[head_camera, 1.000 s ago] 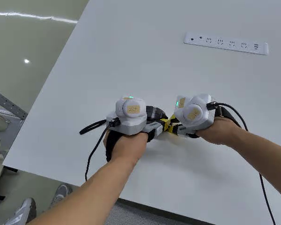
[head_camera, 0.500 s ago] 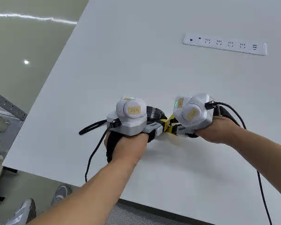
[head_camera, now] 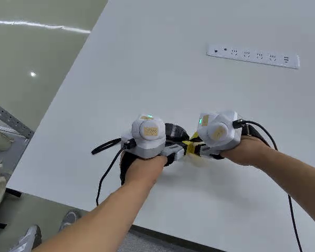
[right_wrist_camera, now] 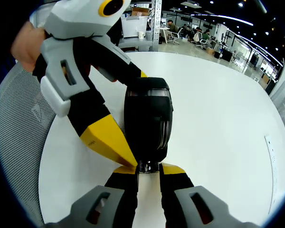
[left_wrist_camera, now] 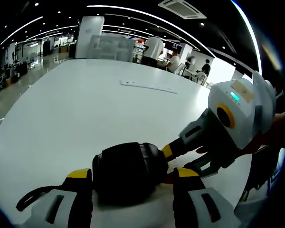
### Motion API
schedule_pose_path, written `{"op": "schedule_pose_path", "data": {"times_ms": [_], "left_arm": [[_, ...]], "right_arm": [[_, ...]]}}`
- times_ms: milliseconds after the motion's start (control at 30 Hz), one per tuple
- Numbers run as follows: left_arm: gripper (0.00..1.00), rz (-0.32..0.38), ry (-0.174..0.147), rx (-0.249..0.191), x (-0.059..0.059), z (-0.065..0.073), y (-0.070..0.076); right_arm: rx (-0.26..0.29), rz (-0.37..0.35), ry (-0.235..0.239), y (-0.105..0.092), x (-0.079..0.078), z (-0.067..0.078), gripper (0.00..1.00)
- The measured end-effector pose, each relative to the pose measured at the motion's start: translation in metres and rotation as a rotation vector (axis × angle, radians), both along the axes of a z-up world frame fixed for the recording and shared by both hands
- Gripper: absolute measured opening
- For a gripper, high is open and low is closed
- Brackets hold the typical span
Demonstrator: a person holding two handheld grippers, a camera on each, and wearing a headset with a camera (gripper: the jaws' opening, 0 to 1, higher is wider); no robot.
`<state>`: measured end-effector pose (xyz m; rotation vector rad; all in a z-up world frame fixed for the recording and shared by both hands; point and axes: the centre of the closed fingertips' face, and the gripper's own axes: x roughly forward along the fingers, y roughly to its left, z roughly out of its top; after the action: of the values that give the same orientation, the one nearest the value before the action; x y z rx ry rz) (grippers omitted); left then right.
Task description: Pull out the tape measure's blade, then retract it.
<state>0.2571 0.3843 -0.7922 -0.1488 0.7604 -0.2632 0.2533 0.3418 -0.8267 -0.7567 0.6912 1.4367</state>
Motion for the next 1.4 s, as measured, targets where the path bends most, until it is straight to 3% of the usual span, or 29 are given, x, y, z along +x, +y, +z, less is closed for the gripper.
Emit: {"op": "schedule_pose_path", "data": {"times_ms": [267,567,933,1167,1400], "left_arm": [[0.69,-0.031,0.023,0.022,-0.017,-0.002,0.014],[0.70,-0.055,0.035,0.056,-0.039,-0.002,0.031],[0.74,-0.089,0.011,0.065,-0.056,0.011,0.044],[0.76,-0.116,-0.006,0.066,-0.067,0.027,0.051],[0.79,-0.136,-0.042,0.077,-0.081,0.044,0.058]], "right_arm": [[0.014,-0.050,0.003,-0.006,0.002,0.002,0.15],[0.053,-0.116,0.012,-0.011,0.001,0.019,0.18],[0.123,-0.244,0.026,-0.022,-0.011,0.052,0.24],[0.165,-0.340,0.036,-0.035,-0.027,0.071,0.30],[0.217,-0.444,0.035,-0.051,-0.039,0.093,0.36]]}}
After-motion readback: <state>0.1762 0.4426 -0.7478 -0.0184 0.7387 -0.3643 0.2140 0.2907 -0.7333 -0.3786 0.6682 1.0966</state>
